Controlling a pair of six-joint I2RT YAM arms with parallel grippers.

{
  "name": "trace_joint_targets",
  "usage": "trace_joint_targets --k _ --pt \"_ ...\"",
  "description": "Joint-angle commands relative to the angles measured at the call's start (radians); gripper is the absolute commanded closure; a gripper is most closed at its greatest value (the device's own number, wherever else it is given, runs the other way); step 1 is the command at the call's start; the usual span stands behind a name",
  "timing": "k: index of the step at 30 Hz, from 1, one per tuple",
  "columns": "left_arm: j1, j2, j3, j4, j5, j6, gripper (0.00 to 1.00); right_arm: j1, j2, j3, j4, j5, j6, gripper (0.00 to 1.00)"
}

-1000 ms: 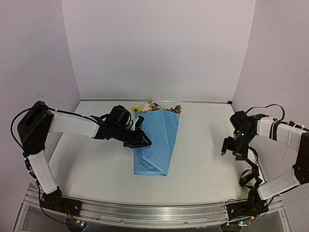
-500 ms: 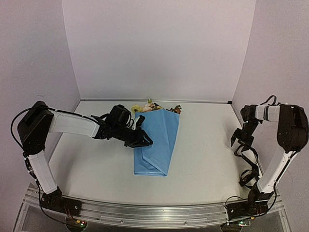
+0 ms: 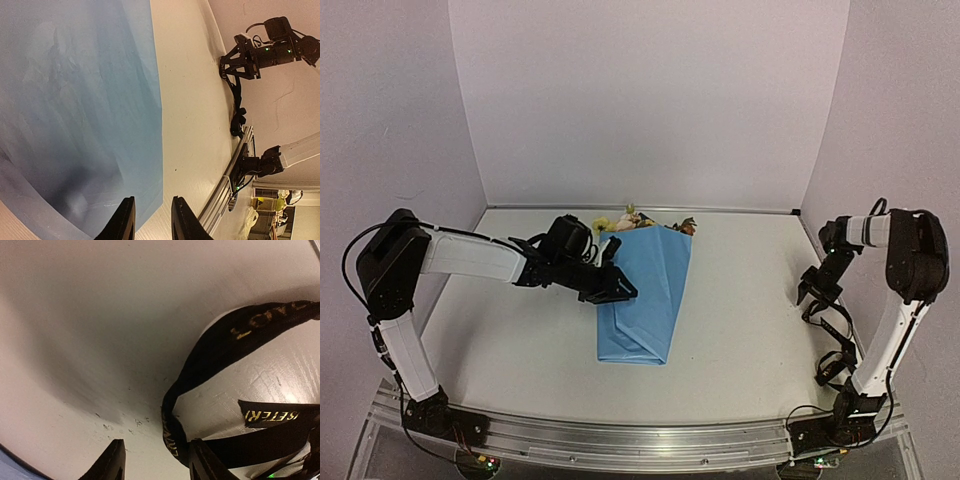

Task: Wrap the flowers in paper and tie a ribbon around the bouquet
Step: Pick up the ribbon from the corner of the board.

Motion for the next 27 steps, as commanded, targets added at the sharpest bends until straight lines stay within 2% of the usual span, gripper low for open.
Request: trace_joint_targets --k 1,3,7,10,16,24,27 --pt "0.005 -0.007 0.050 0.015 0.017 0.010 0.73 -0.002 0.025 -0.015 -0.028 -0.020 0.053 0.60" --pt "0.005 -0.009 0.049 0.013 0.016 0.010 0.73 -0.001 0.022 -0.019 -0.025 -0.023 0.056 0.66" --pt "0.005 -0.010 0.053 0.013 0.009 0.006 0.73 -0.001 0.005 -0.021 -0.016 -0.051 0.054 0.87" --pt "0.007 -0.007 0.060 0.013 0.006 0.005 0.72 0.006 -0.025 -0.022 -0.005 -0.092 0.055 0.99" --pt "0.009 0.010 0.087 0.007 0.010 0.017 0.70 0.111 -0.137 0.003 0.005 -0.197 0.045 1.00" --pt "0.010 0.016 0.122 0.000 0.012 0.058 0.70 0.456 -0.193 0.177 0.025 -0.315 0.071 1.00" --pt "0.010 0.007 0.124 -0.001 0.001 0.091 0.69 0.554 -0.157 0.246 0.110 -0.368 0.142 1.00"
